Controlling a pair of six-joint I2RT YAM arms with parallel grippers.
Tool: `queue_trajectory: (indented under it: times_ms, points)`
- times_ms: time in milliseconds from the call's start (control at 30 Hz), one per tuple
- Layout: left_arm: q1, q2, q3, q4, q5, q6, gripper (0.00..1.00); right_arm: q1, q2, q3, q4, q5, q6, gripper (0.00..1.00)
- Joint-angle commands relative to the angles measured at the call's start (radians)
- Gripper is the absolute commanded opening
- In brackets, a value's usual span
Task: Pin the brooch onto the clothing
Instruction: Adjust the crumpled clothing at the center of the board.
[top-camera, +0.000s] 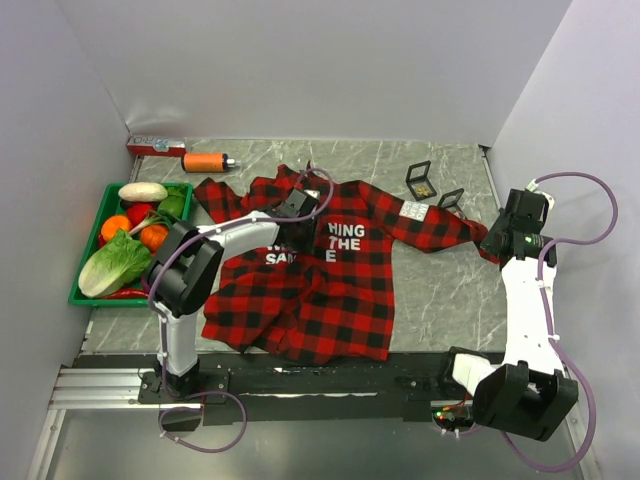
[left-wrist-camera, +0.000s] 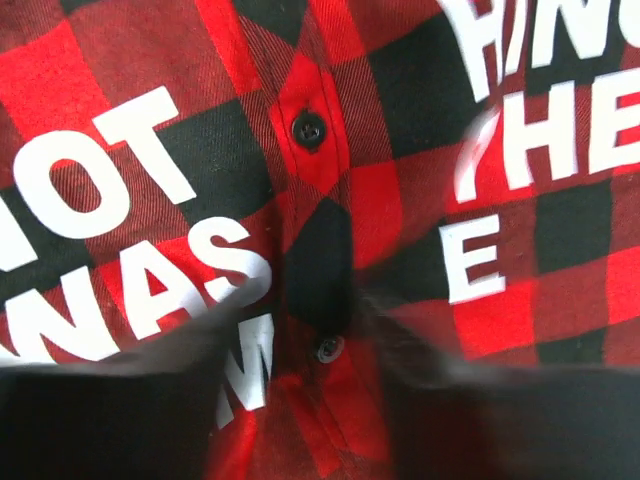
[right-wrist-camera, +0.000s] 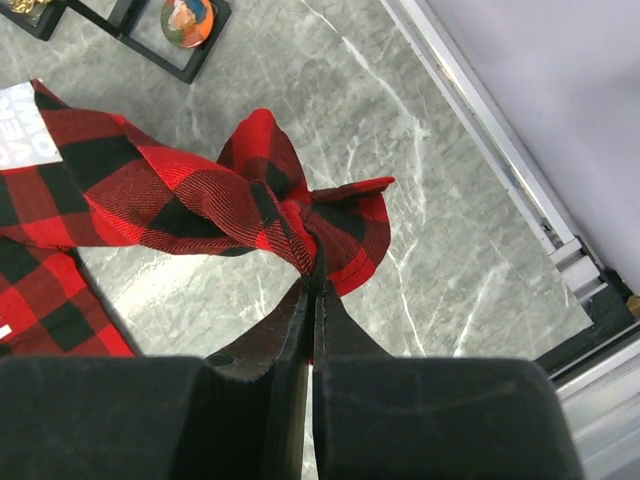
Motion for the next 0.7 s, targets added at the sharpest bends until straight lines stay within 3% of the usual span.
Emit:
queue_trajectory:
  times_ms: [0,67,400,667]
  points:
    - [-0.004,-0.008,-0.070,0.049,0.006,-0.007,0.23,-0.007,-0.022,0.004,0.039,-0.024,0.007,0.00]
    - [-0.001,-0.026,-0.095,0.045,-0.035,-0.025,0.01,-0.007,-0.028,0.025,0.037,-0.043,0.007,0.00]
    - [0.078,-0.353,-0.400,0.058,0.017,-0.121,0.01,-0.007,-0.048,0.182,-0.061,-0.002,-0.013,0.00]
    - [0.087,-0.457,-0.474,0.037,0.043,-0.127,0.05,-0.007,-0.072,0.091,-0.092,0.103,0.028,0.00]
